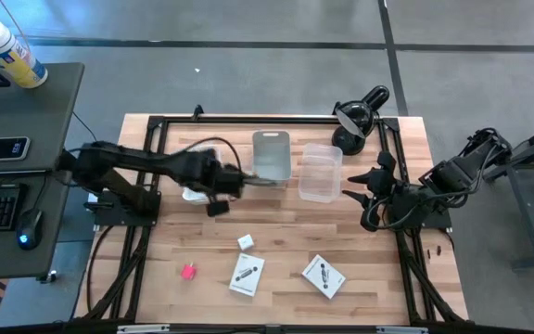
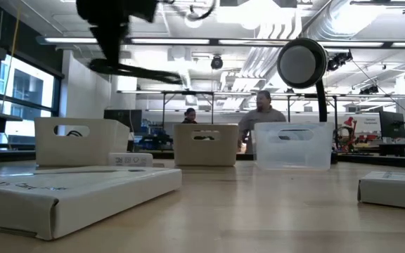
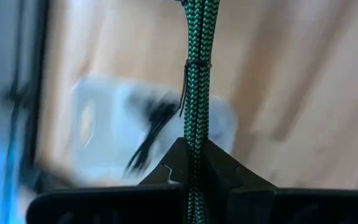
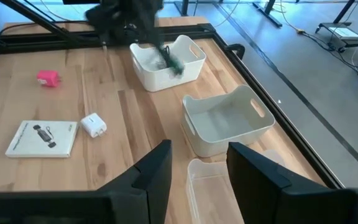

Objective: Pick and place items into bin
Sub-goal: Put the green USB cable into the white bin

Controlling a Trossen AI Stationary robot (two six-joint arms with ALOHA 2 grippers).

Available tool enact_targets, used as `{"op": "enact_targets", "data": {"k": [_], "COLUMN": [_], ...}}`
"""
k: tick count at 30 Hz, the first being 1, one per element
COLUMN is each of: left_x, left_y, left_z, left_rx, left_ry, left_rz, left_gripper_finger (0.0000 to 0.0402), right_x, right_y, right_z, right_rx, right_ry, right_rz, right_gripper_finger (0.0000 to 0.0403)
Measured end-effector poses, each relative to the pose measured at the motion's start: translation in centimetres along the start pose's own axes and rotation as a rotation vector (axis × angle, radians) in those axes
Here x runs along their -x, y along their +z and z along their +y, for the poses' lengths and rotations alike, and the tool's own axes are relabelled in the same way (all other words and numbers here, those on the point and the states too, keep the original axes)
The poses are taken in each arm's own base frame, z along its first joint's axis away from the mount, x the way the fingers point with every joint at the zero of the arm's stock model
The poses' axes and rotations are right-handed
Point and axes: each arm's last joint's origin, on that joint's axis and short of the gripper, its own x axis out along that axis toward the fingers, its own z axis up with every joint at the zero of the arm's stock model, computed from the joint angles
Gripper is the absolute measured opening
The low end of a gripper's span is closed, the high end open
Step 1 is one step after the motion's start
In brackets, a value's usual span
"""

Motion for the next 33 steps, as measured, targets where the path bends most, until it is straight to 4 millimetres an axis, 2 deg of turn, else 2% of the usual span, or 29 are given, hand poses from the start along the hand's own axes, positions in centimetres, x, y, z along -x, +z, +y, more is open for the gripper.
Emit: {"op": "enact_targets", "data": {"k": [6, 14, 17, 33], "left_x": [-0.5, -6.1, -7.3, -8.2], "left_y": [-2.8, -5.8, -6.6, -7.0], "left_z": [2.6, 3.4, 3.5, 5.8], "left_rx": [0.210, 0.469, 0.570, 0.789], "left_ry": [0.067, -0.052, -0.086, -0.054], "left_rz": [0.038, 0.079, 0.056, 0.062], "left_gripper_finger": [0.0000, 0.0000, 0.0000, 0.0001], "right_x": [0.0, 0.0, 0.0, 0.0], "right_y": [0.0, -0.1, -0.3, -0.6], "right_z": [0.0, 0.0, -0.1, -0.3], "right_rx": [0.000, 0.011, 0.023, 0.053], "right_ry": [0.000, 0.003, 0.013, 0.003], "right_rz": [0.000, 0.011, 0.033, 0.065], "right_gripper_finger": [0.0145, 0.0145, 0.0145, 0.0145]}}
